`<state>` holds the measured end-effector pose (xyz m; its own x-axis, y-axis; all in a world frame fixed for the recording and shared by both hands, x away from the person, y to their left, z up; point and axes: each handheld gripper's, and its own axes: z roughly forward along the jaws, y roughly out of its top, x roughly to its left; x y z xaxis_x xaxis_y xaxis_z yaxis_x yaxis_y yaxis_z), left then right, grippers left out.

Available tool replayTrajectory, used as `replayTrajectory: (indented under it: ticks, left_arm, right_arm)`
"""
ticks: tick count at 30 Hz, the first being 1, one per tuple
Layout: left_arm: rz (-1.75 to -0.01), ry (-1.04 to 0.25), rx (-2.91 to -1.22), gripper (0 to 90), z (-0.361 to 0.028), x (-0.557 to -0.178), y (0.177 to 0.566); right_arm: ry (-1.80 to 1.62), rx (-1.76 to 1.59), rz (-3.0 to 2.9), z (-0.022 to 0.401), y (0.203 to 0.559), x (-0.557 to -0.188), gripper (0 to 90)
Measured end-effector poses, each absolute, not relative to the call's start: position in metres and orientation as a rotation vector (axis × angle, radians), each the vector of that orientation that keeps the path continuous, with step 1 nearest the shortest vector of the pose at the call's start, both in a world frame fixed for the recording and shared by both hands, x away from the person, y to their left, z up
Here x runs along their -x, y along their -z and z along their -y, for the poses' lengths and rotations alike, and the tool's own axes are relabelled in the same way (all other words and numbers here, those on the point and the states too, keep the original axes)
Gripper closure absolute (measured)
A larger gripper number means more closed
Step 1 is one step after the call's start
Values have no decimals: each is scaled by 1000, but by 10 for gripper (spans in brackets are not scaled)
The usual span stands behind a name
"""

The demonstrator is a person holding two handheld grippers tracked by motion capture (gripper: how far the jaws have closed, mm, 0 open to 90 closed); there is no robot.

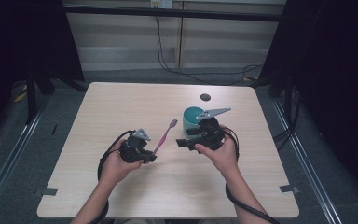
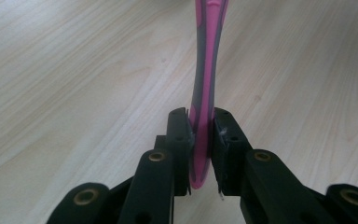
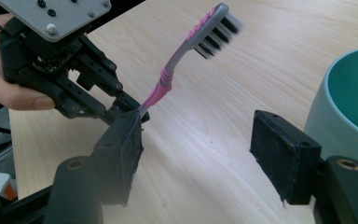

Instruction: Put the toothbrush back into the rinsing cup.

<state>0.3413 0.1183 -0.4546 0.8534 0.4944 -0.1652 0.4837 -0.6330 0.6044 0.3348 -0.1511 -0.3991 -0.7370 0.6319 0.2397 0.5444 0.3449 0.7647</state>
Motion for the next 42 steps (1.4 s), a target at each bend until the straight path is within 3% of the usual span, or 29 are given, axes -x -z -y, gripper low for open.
replayTrajectory:
  ticks: [24, 42]
  left_arm:
    - [-727, 42, -2248, 788, -93, -337, 452]
    - [-741, 76, -2201, 788, -85, -337, 454]
  right_arm:
    - [-1513, -1142, -2403, 150, 403, -332, 524]
    - [-1561, -1182, -2366, 146, 403, -333, 568]
